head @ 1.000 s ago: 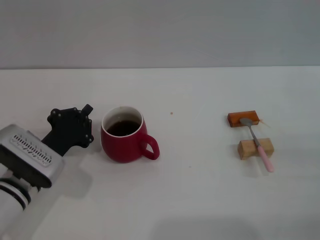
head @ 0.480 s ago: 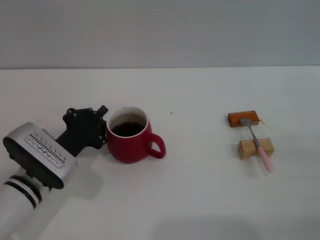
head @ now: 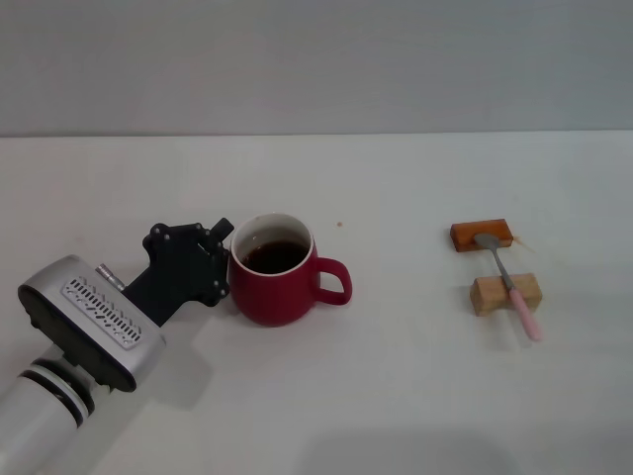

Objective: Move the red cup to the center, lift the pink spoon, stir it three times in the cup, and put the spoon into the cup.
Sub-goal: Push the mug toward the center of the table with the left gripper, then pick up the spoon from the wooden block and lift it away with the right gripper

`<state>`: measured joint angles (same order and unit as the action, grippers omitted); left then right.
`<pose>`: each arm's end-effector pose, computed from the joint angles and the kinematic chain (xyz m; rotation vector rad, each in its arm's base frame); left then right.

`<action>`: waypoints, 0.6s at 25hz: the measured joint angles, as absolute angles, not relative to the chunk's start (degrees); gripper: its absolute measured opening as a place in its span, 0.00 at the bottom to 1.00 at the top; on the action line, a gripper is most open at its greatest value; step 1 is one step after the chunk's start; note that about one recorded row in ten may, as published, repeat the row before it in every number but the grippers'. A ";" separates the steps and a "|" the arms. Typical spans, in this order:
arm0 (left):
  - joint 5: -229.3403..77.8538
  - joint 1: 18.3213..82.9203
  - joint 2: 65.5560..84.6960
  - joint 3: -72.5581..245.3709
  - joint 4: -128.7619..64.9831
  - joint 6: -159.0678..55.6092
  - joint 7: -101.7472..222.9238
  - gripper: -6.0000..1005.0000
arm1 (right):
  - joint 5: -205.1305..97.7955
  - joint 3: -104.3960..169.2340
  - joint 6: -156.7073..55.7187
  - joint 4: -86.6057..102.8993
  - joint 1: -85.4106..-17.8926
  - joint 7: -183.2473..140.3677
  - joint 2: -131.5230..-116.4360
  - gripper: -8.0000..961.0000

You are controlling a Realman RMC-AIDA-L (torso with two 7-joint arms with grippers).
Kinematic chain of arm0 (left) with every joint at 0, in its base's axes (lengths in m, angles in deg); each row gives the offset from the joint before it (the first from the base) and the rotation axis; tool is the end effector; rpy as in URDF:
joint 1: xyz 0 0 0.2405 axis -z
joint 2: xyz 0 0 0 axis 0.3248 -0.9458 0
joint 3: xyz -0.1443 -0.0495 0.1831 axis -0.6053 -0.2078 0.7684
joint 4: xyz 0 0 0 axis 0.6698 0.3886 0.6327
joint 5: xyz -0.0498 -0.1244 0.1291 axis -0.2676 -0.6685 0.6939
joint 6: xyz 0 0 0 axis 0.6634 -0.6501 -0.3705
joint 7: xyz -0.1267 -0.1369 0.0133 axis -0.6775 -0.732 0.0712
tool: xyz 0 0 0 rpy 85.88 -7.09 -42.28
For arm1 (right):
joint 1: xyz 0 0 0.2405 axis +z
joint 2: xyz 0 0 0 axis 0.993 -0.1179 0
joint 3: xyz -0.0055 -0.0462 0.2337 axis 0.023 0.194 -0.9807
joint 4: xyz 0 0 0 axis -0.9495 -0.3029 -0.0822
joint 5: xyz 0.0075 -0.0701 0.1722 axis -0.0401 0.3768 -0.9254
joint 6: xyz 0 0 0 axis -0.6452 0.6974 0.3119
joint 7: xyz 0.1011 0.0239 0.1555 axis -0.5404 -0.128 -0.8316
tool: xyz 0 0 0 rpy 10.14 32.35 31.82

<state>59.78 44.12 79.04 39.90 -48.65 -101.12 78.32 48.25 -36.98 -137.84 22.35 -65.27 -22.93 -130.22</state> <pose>-0.2554 0.3388 -0.0755 -2.0439 0.0245 -0.3362 0.3109 0.2873 0.1358 -0.9068 0.2773 0.8318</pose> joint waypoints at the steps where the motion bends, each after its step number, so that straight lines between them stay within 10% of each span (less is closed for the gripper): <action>1: 59.77 44.01 79.04 39.92 -48.78 -101.12 78.31 0.00 | 48.25 -36.98 -137.80 22.36 -65.25 -22.94 -130.24 0.62; 15: 59.05 41.22 78.49 8.88 -47.77 -101.89 68.53 0.01 | 48.25 -36.98 -137.37 22.42 -65.53 -22.94 -130.38 0.62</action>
<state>59.05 41.22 78.49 8.88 -47.77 -101.89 68.53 48.25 -36.98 -137.37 22.42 -65.53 -22.94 -130.38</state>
